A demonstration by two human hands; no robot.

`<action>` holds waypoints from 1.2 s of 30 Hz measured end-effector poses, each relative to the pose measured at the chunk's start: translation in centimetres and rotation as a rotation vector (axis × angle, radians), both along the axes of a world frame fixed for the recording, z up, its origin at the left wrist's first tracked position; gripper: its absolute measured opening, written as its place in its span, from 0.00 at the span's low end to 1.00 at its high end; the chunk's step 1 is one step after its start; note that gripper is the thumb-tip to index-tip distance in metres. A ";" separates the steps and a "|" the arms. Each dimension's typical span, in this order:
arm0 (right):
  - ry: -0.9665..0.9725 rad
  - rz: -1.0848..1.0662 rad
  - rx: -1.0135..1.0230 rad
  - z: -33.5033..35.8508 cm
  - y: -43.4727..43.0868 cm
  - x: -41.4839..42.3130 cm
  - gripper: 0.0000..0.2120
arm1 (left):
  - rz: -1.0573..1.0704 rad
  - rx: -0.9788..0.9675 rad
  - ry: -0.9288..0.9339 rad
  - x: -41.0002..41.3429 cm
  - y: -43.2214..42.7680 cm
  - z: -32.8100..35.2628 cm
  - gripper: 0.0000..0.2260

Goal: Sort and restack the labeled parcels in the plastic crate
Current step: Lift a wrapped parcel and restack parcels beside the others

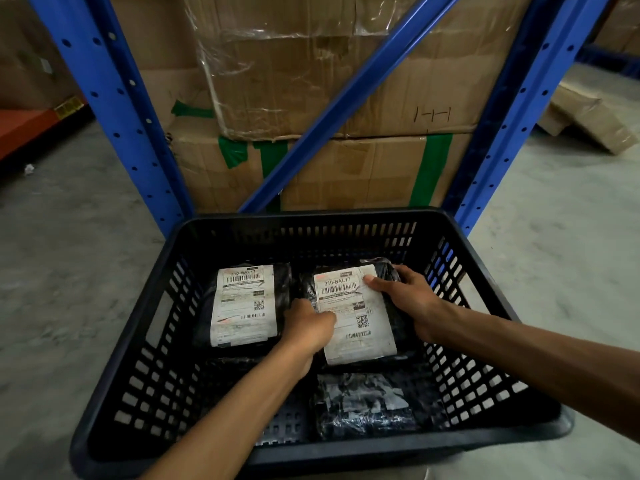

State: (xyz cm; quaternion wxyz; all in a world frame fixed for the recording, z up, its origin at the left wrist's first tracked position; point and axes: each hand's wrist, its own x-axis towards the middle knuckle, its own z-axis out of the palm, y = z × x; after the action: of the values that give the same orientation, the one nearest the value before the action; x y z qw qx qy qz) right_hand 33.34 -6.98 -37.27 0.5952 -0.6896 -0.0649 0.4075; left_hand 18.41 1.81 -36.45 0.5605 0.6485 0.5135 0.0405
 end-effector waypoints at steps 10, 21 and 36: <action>-0.087 0.048 -0.210 -3.7 3.5 0.4 0.15 | -0.080 0.075 0.230 3.1 0.8 -2.5 0.42; -0.311 0.043 -0.397 -6.7 5.8 -1.1 0.21 | -0.406 0.036 0.444 4.4 1.8 -6.4 0.33; -0.643 0.284 -0.555 0.5 2.4 2.6 0.18 | -0.332 0.265 0.054 4.4 1.4 -4.2 0.26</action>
State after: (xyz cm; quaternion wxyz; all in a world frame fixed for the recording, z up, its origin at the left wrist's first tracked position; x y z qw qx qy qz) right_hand 35.92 -4.59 -36.82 0.2755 -0.8990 -0.2289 0.2520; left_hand 22.82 3.20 -40.66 0.4553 0.7931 0.4046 -0.0029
